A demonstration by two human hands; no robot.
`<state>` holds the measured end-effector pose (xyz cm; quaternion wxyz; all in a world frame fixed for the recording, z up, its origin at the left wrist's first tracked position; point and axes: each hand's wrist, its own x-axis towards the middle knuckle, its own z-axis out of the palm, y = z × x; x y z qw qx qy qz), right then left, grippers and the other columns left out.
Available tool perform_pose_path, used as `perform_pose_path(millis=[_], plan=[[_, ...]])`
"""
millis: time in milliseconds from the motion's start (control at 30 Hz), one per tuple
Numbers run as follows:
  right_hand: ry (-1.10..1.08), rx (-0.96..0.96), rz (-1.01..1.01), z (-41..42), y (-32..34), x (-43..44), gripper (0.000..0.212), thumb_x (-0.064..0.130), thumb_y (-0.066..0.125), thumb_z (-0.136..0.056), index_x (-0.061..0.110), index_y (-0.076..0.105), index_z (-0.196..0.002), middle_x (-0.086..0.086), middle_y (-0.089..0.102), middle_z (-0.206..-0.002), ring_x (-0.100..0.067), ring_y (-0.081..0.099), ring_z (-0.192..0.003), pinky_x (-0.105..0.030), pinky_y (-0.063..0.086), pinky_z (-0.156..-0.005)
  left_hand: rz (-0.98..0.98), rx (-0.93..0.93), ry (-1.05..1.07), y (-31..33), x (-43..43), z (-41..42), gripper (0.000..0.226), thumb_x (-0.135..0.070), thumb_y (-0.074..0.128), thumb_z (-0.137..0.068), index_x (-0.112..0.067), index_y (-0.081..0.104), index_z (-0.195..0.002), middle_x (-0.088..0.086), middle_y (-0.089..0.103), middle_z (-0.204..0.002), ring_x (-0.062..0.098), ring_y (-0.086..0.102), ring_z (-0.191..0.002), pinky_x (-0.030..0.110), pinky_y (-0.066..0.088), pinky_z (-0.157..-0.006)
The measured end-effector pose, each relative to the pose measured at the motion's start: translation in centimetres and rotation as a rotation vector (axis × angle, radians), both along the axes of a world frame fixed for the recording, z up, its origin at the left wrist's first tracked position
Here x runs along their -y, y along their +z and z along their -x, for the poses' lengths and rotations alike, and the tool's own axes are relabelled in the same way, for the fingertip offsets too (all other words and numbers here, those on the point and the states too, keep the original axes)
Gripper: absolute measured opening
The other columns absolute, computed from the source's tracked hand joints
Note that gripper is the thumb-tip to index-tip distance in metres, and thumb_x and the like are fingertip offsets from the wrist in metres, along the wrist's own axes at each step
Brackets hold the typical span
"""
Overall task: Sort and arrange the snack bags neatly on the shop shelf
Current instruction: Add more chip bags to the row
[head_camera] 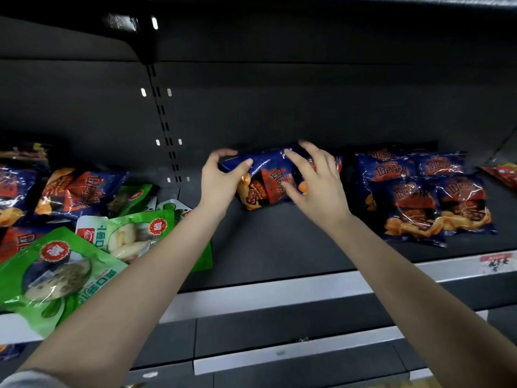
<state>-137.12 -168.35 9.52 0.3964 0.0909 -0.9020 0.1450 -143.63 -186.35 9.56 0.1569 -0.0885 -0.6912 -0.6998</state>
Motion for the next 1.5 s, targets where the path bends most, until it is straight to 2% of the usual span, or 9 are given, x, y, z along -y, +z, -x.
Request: perform_pose_path(millis=[100, 267, 567, 767, 867, 967, 1133, 1267, 1500], plan=[[-0.044, 0.081, -0.013, -0.4, -0.8, 1.0, 0.085, 0.044, 0.072, -0.075, 0.016, 0.031, -0.145, -0.017, 0.025, -0.150, -0.039, 0.031, -0.133, -0.053, 0.032, -0.106, -0.269, 0.187, -0.039, -0.1, -0.4, -0.1, 0.024, -0.019, 0.075, -0.078, -0.022, 0.057, -0.093, 0.002, 0.060, -0.090, 0.019, 0.061, -0.084, 0.041, 0.053, -0.079], [-0.152, 0.247, -0.121, -0.3, -2.1, 3.2, 0.114, 0.067, 0.069, -0.064, 0.021, 0.011, -0.151, -0.022, 0.006, -0.155, -0.044, 0.010, -0.141, -0.058, 0.011, -0.112, -0.566, 0.400, -0.168, -0.7, -1.2, -1.2, 0.023, -0.013, 0.073, -0.081, -0.018, 0.054, -0.094, 0.006, 0.064, -0.088, 0.014, 0.068, -0.069, 0.036, 0.056, -0.062], [-0.214, 0.175, -0.154, -0.1, -2.2, 3.9, 0.104, 0.050, 0.077, -0.062, 0.025, 0.023, -0.148, -0.021, 0.028, -0.147, -0.044, 0.026, -0.134, -0.064, 0.016, -0.108, -0.624, 0.502, -0.238, -1.8, -1.5, -2.3, 0.025, -0.014, 0.069, -0.085, -0.013, 0.050, -0.101, 0.010, 0.064, -0.097, 0.021, 0.066, -0.083, 0.038, 0.057, -0.062], [-0.188, 0.136, -0.181, -0.4, -2.2, 2.2, 0.094, 0.043, 0.078, -0.063, 0.023, 0.034, -0.144, -0.019, 0.040, -0.138, -0.041, 0.037, -0.128, -0.063, 0.020, -0.107, -0.556, 0.520, -0.287, -2.3, -1.3, -2.1, 0.016, -0.015, 0.065, -0.088, -0.010, 0.053, -0.097, 0.011, 0.065, -0.095, 0.024, 0.065, -0.089, 0.045, 0.055, -0.083], [-0.208, 0.145, -0.226, -0.6, -2.1, 0.5, 0.095, 0.042, 0.079, -0.061, 0.024, 0.035, -0.143, -0.014, 0.040, -0.141, -0.041, 0.036, -0.129, -0.065, 0.020, -0.106, -0.351, 0.416, -0.193, -2.5, -1.5, -2.0, 0.006, -0.015, 0.060, -0.090, -0.016, 0.056, -0.087, 0.000, 0.061, -0.083, 0.014, 0.059, -0.079, 0.029, 0.051, -0.075], [-0.237, 0.200, -0.289, -0.9, -1.8, -1.5, 0.100, 0.041, 0.078, -0.060, 0.031, 0.027, -0.145, -0.004, 0.033, -0.148, -0.040, 0.030, -0.132, -0.066, 0.015, -0.106, 0.242, 0.126, -0.038, -3.4, -1.3, -1.6, 0.003, -0.016, 0.056, -0.091, -0.020, 0.056, -0.091, -0.006, 0.061, -0.092, 0.011, 0.056, -0.091, 0.017, 0.039, -0.076], [-0.301, 0.343, -0.358, -1.0, -1.3, -4.6, 0.104, 0.037, 0.076, -0.068, 0.038, 0.010, -0.147, 0.003, 0.016, -0.155, -0.037, 0.011, -0.140, -0.065, 0.008, -0.108, 0.845, -0.017, -0.054, -4.9, -1.6, -1.4, 0.032, -0.026, 0.048, -0.094, -0.012, 0.053, -0.123, 0.010, 0.053, -0.130, 0.031, 0.046, -0.118, 0.035, 0.035, -0.100], [-0.327, 0.465, -0.384, -1.2, -1.7, -6.0, 0.106, 0.036, 0.074, -0.073, 0.039, -0.002, -0.147, 0.003, 0.009, -0.156, -0.036, 0.003, -0.142, -0.064, 0.005, -0.110, 1.122, 0.006, -0.105, -5.9, -2.4, -1.6, 0.047, -0.037, 0.040, -0.097, -0.016, 0.041, -0.138, 0.007, 0.032, -0.151, 0.033, 0.029, -0.136, 0.042, 0.021, -0.113], [-0.297, 0.523, -0.358, -0.8, -3.7, -6.4, 0.094, 0.008, 0.059, -0.083, 0.039, -0.002, -0.148, 0.001, -0.008, -0.158, -0.035, -0.005, -0.144, -0.056, 0.010, -0.113, 1.257, -0.009, -0.139, -8.1, -2.7, -2.0, 0.050, -0.043, 0.033, -0.098, -0.023, 0.032, -0.144, 0.000, 0.017, -0.157, 0.027, 0.011, -0.144, 0.045, 0.008, -0.117]])
